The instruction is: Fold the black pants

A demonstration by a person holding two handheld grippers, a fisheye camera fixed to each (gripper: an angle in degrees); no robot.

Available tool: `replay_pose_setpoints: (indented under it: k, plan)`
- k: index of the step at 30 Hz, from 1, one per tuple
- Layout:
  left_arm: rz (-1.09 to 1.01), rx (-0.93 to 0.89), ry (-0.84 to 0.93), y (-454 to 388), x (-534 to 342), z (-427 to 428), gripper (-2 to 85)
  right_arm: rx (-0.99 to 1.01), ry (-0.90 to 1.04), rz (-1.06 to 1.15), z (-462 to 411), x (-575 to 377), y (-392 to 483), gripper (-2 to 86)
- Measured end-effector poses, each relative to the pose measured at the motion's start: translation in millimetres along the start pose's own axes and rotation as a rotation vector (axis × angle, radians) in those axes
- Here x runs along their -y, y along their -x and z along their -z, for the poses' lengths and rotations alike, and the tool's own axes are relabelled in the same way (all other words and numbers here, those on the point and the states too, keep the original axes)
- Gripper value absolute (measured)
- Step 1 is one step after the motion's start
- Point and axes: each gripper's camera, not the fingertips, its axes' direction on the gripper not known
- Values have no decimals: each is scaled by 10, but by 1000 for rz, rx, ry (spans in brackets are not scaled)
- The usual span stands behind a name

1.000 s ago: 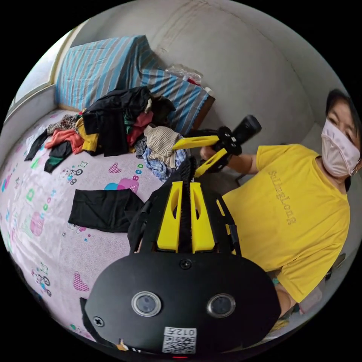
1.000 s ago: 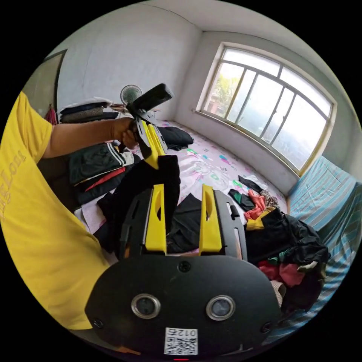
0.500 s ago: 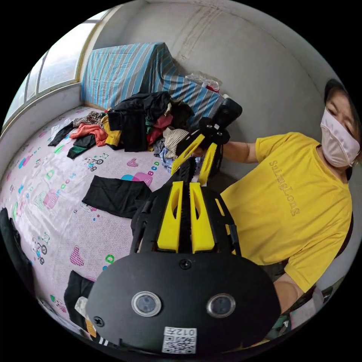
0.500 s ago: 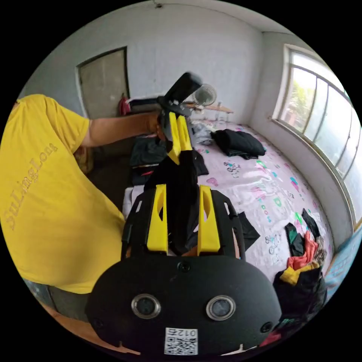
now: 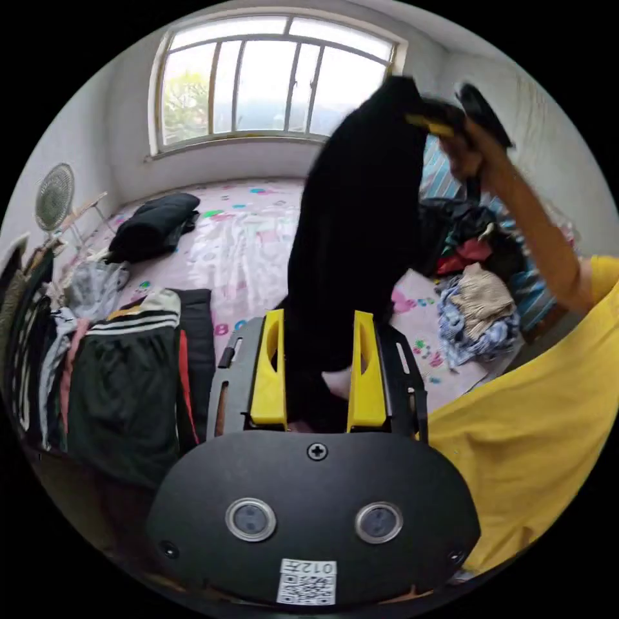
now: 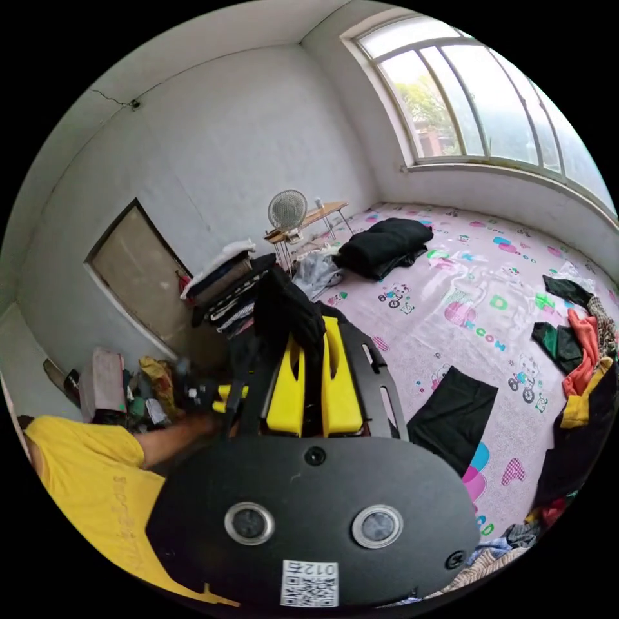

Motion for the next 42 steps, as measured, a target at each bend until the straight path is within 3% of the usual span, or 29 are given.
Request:
replay_pose_setpoints:
  k: [5,11,17,22,26,32,42]
  plan:
    - [-60,349,-57,-1167,-442,-152,162,4,-134,-37,100,251,396,48]
    - [-164,498,-245,-1896,-248,-120,163,-17,-262,-50,183,330,931,48]
    - [-231,589,-292,-1991,50,-222,160,-61,-321,10,354,257,1451,47]
    - [-210,516,-399,-1542,228,196,162,-96,-388,-5,635,103,1653,46]
    - [87,318,-536,-1235,81,440,176,-156,-445,-6,737,69,1942,46]
    - [-213,465,-542,-2318,-218,-68,187,-155,-501,10,687,-8,2356,44]
    - [-231,543,-553,-2414,265,-286,168,-153,-591,-1,841,-363,2748,40]
